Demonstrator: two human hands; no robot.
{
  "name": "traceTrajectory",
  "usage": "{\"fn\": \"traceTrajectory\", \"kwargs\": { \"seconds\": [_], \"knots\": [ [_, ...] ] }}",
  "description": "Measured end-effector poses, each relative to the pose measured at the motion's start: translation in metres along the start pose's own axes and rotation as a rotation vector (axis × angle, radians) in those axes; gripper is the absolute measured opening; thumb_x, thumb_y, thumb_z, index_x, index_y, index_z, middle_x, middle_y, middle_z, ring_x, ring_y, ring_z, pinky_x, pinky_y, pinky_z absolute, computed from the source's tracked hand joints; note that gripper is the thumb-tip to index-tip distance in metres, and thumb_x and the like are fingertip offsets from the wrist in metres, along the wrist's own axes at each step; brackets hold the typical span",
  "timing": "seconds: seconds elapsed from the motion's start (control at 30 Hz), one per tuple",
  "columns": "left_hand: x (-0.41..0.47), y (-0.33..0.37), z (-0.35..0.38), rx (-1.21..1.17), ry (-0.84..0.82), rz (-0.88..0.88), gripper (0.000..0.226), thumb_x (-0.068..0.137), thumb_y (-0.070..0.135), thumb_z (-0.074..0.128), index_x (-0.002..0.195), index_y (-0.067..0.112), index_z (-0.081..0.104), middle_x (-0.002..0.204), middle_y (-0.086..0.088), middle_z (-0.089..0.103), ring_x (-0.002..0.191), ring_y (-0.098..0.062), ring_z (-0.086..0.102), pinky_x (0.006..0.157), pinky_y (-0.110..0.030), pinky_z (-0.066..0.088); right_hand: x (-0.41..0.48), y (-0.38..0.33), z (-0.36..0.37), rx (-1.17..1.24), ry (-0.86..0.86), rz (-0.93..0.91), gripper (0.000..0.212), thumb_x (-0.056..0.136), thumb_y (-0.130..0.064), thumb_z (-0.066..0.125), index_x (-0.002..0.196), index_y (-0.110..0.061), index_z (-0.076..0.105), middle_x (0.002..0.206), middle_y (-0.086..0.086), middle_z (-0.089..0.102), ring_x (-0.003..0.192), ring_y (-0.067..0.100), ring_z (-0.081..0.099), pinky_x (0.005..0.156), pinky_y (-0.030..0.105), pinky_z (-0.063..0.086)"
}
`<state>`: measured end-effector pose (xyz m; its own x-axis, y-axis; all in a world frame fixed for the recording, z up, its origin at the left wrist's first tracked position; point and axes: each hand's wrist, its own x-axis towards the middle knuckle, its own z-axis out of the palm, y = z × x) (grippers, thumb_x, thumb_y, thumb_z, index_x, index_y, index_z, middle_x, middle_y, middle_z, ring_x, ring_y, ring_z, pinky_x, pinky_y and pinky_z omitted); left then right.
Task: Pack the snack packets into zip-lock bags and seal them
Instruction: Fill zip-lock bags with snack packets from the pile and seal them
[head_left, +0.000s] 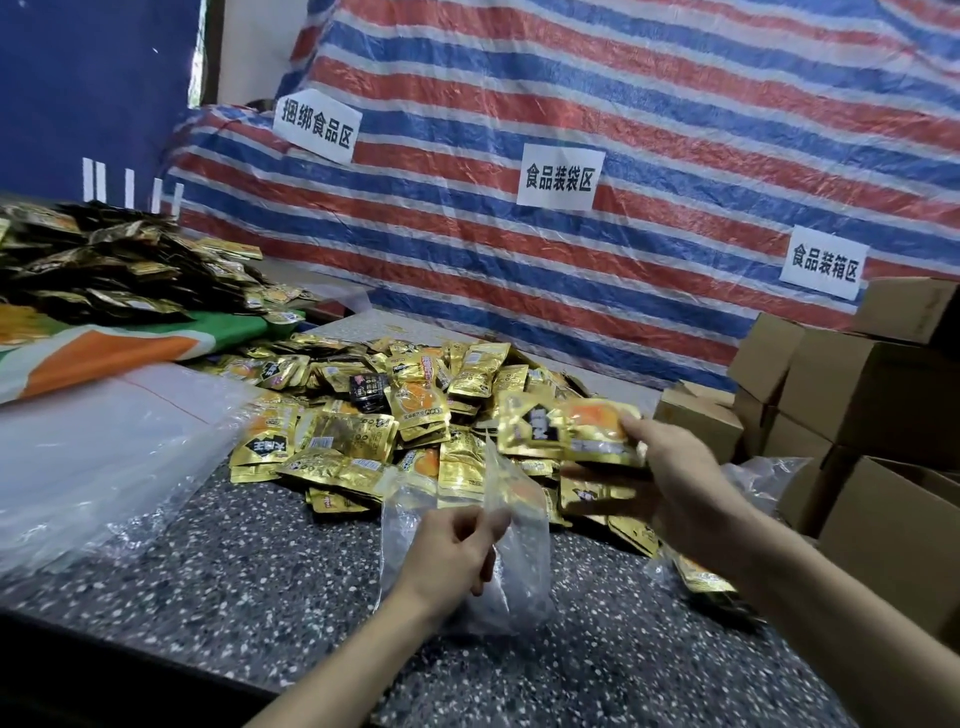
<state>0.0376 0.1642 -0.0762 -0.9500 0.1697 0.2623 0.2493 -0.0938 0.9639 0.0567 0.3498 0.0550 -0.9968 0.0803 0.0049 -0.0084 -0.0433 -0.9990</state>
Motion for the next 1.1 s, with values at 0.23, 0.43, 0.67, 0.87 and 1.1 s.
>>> {"fn": "traceTrajectory", "kwargs": {
  "seconds": [0.23,0.43,0.67,0.87,1.1],
  "knots": [
    [-0.004,0.006,-0.002,-0.081,0.009,0.002,0.047,0.102,0.023,0.051,0.055,0.016,0.053,0.051,-0.001,0.049,0.041,-0.013,0.041,0.042,-0.022,0.035,-0.007,0.022,0.001,-0.752,0.221,-0.266,0.020,0.103,-0.031,0.048,0.108,-0.013,0.054,0.092,0.004,0.067,0.070,0.016,0.060,0.051,0.022,0.054],
    [-0.007,0.007,0.007,0.067,-0.058,0.110,0.045,0.104,0.027,0.045,0.059,0.024,0.050,0.048,0.011,0.040,0.046,-0.010,0.034,0.048,-0.025,0.028,-0.010,0.029,0.011,-0.615,0.073,-0.012,0.023,0.101,-0.035,0.052,0.106,-0.014,0.060,0.106,0.013,0.065,0.084,0.027,0.069,0.053,0.033,0.058],
    [-0.012,0.018,0.005,0.120,-0.029,0.231,0.040,0.103,0.026,0.047,0.066,0.026,0.063,0.055,0.013,0.050,0.052,-0.006,0.041,0.054,-0.024,0.032,-0.006,0.014,0.023,-0.589,0.009,-0.039,0.038,0.079,-0.022,0.082,0.103,-0.011,0.055,0.074,0.002,0.077,0.060,0.010,0.073,0.043,0.019,0.050],
    [-0.008,0.081,0.000,0.030,0.031,0.298,0.055,0.104,0.027,0.046,0.050,0.026,0.056,0.046,0.012,0.048,0.041,-0.003,0.040,0.045,-0.014,0.033,-0.009,-0.017,0.026,-0.514,-0.020,-0.127,0.058,0.047,-0.028,0.091,0.089,0.003,0.065,0.072,0.003,0.077,0.064,0.017,0.075,0.053,0.025,0.057],
    [-0.008,0.126,-0.006,-0.043,0.079,0.377,0.049,0.103,0.028,0.050,0.056,0.019,0.058,0.052,-0.003,0.045,0.046,-0.017,0.037,0.043,-0.027,0.029,-0.009,-0.046,0.023,-0.287,-0.075,-0.209,0.027,0.063,-0.011,0.084,0.083,0.001,0.071,0.072,0.003,0.074,0.063,0.016,0.071,0.055,0.022,0.057]
  ]
}}
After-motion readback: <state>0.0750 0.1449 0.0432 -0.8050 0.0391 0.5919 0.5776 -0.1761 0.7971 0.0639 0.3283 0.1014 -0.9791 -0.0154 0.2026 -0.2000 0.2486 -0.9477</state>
